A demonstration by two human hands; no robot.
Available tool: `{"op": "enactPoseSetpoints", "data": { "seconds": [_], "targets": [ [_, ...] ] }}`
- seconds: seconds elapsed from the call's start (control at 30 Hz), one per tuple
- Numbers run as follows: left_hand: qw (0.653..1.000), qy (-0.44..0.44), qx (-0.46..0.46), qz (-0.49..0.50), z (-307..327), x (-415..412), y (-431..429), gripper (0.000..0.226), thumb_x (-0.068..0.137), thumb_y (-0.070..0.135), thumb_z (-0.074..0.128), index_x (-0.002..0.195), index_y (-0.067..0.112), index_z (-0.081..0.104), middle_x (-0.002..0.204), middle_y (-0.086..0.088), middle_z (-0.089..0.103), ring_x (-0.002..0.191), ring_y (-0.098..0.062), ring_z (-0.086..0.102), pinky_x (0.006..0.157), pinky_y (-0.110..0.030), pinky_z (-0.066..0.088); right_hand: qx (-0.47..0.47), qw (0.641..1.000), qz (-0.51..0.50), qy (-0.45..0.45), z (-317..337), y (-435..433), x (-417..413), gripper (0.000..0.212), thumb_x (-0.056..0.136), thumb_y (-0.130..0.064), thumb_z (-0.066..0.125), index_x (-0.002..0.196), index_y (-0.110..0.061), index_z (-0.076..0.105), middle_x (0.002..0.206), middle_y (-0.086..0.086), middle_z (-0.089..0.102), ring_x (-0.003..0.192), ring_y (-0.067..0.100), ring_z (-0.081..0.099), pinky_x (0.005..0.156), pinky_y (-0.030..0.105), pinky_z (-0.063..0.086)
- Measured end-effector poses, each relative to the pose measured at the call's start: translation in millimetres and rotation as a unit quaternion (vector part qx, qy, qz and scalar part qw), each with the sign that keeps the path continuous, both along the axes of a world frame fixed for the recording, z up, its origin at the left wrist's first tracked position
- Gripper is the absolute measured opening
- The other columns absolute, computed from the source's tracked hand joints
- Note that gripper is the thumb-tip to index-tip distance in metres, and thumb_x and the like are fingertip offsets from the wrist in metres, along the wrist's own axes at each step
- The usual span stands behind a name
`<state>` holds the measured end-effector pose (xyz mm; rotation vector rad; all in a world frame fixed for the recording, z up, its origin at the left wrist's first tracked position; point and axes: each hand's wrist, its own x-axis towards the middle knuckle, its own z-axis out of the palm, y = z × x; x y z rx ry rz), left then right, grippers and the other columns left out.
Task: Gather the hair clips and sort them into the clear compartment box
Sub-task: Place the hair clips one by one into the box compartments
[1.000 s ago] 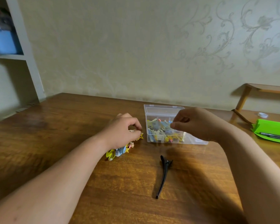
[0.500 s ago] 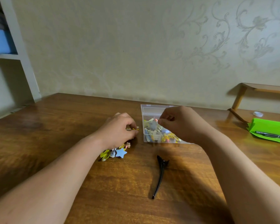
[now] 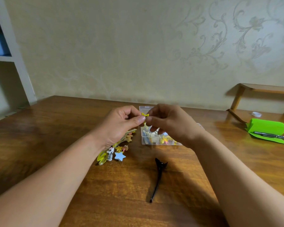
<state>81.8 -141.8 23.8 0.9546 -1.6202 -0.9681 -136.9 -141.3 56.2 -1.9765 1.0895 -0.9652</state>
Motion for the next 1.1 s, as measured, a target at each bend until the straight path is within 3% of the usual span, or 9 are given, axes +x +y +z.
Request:
{"op": "enactPoseSetpoints", "data": {
  "seconds": [0.07,0.13,0.23,0.3,0.4,0.6,0.77,0.87,1.1],
  "targets": [
    [1.000,-0.014,-0.004,0.009,-2,-3,1,0.013,0.100,0.018,0.074,0.110,0.010,0.076,0.105,-0.015,0.079,0.095,-0.013,0.073,0.093,-0.029,0.059,0.012,1.000,0.006,-0.013,4,-1,-6,0.011,0.099,-0.019,0.074,0.103,-0.009,0.073,0.088,0.003,0.079,0.079,0.016,0.074,0.070,0.032,0.058],
    [0.996,-0.081,-0.033,0.028,-4,-5,2,0.017,0.099,0.028,0.076,0.115,0.024,0.076,0.108,-0.002,0.077,0.101,-0.009,0.072,0.095,-0.031,0.060,-0.007,0.999,-0.044,-0.008,9,-4,-19,0.010,0.098,-0.020,0.075,0.100,-0.010,0.075,0.084,0.001,0.078,0.075,0.012,0.071,0.071,0.033,0.057],
    [0.961,-0.263,-0.078,0.037,-9,-6,4,0.013,0.095,0.044,0.078,0.107,0.040,0.078,0.114,0.020,0.064,0.113,0.001,0.059,0.102,-0.031,0.049,-0.096,0.971,-0.190,0.107,12,-15,-49,0.004,0.094,-0.025,0.078,0.091,-0.022,0.077,0.077,-0.006,0.075,0.074,0.012,0.070,0.070,0.033,0.057],
    [0.936,-0.335,-0.099,0.048,-12,-6,4,0.009,0.095,0.048,0.077,0.100,0.041,0.080,0.114,0.027,0.060,0.120,0.003,0.051,0.109,-0.036,0.043,-0.094,0.954,-0.221,0.180,9,-19,-67,0.004,0.092,-0.024,0.078,0.089,-0.027,0.078,0.080,-0.010,0.075,0.075,0.013,0.070,0.064,0.032,0.058],
    [0.933,-0.339,-0.106,0.056,-13,-4,2,0.007,0.097,0.044,0.075,0.093,0.039,0.079,0.113,0.027,0.060,0.123,0.002,0.049,0.112,-0.038,0.042,-0.068,0.936,-0.205,0.277,2,-23,-78,0.011,0.092,-0.021,0.077,0.088,-0.031,0.079,0.083,-0.014,0.075,0.076,0.006,0.069,0.067,0.029,0.058],
    [0.926,-0.357,-0.110,0.055,-11,0,3,0.008,0.100,0.041,0.073,0.096,0.039,0.079,0.117,0.027,0.060,0.125,0.001,0.048,0.109,-0.035,0.042,-0.065,0.923,-0.158,0.344,-10,-24,-56,0.017,0.095,-0.019,0.071,0.096,-0.031,0.083,0.091,-0.016,0.075,0.084,0.004,0.069,0.085,0.035,0.063],
    [0.952,-0.283,-0.081,0.081,-6,6,1,0.015,0.107,0.037,0.063,0.117,0.036,0.075,0.123,0.023,0.060,0.120,0.004,0.055,0.099,-0.024,0.044,-0.082,0.931,-0.169,0.313,-7,-22,-52,0.018,0.101,-0.024,0.064,0.106,-0.029,0.081,0.098,-0.016,0.075,0.086,0.004,0.068,0.087,0.035,0.063],
    [0.953,-0.256,-0.064,0.150,-4,18,-5,0.015,0.110,0.030,0.059,0.112,0.033,0.074,0.117,0.018,0.062,0.109,0.003,0.058,0.085,-0.020,0.044,-0.106,0.938,-0.181,0.277,-5,-22,-47,0.019,0.101,-0.026,0.063,0.107,-0.029,0.081,0.099,-0.017,0.074,0.090,0.008,0.068,0.087,0.040,0.063],
    [0.883,-0.435,-0.014,0.175,-15,26,-10,0.023,0.100,0.056,0.066,0.111,0.038,0.075,0.112,0.016,0.060,0.115,-0.012,0.052,0.103,-0.043,0.048,-0.123,0.945,-0.172,0.248,-12,-19,-30,0.018,0.100,-0.026,0.063,0.102,-0.030,0.080,0.090,-0.019,0.072,0.086,0.007,0.068,0.082,0.036,0.061]
  ]
}}
